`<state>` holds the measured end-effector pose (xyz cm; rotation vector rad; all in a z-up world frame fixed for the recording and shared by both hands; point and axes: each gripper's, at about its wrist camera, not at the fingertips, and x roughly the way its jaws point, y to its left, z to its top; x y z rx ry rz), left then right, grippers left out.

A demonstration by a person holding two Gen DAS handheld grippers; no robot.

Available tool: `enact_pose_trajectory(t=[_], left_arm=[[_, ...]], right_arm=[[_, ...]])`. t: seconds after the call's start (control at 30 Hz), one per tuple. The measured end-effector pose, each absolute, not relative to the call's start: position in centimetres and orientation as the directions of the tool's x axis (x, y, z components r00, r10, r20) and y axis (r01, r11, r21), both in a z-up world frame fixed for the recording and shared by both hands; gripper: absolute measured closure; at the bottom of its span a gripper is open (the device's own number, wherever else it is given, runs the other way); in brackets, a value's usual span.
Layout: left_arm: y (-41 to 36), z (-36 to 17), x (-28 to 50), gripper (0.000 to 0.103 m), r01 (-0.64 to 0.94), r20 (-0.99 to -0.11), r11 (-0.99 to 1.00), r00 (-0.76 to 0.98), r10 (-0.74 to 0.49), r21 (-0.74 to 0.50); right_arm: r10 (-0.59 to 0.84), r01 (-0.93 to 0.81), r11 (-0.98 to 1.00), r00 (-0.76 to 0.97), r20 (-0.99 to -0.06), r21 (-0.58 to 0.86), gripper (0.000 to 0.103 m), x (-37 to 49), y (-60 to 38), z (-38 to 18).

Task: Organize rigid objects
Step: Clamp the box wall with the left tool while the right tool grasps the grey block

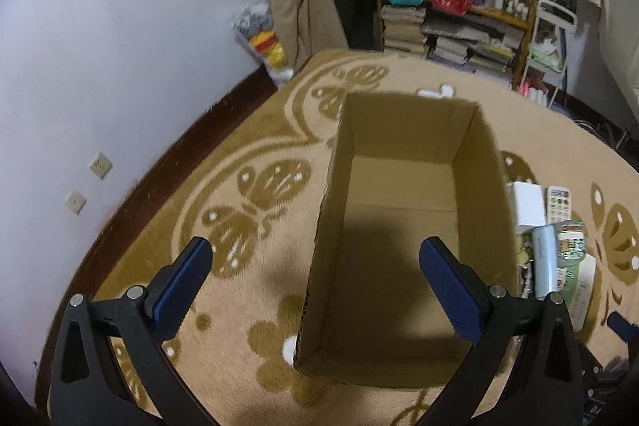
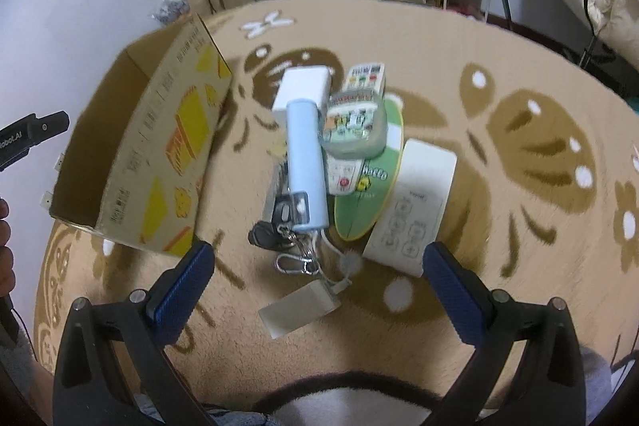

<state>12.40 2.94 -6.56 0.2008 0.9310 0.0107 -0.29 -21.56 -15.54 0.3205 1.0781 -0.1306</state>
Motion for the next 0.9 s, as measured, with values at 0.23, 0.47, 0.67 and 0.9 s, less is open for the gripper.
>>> enact_pose_trajectory(t=[0.23,0.47,0.67,0.9], left_arm=[[4.0,-10.2,14.4,0.001,0.021,-0.858,0.988,0.498,0.124,0.155],[4.3,-12.9,15.2,0.001,0.005,-0.892,0.983,0.420,0.164,0.183],[4.4,-13.8,15.4,0.018,0.009,-0.901,0.975,0.386,0.201,0.221],[4.3,-15.6,15.7,0.070,0.026,-0.931,0.976,0.306,0.196,0.214]], right_arm=[[0.051,0.248,0.955,0.399,-0.915,0.162,0.000,0.3,-20.5,-17.8],[0.042,0.254,0.957,0.352,-0.935,0.139,0.000,0.1,-20.2,-19.2],[0.059,0.233,0.963,0.312,-0.948,0.137,0.012,-0.1,-19.2,-20.1],[0.084,0.225,0.963,0.273,-0.958,0.148,0.043,0.2,-18.3,-21.6]])
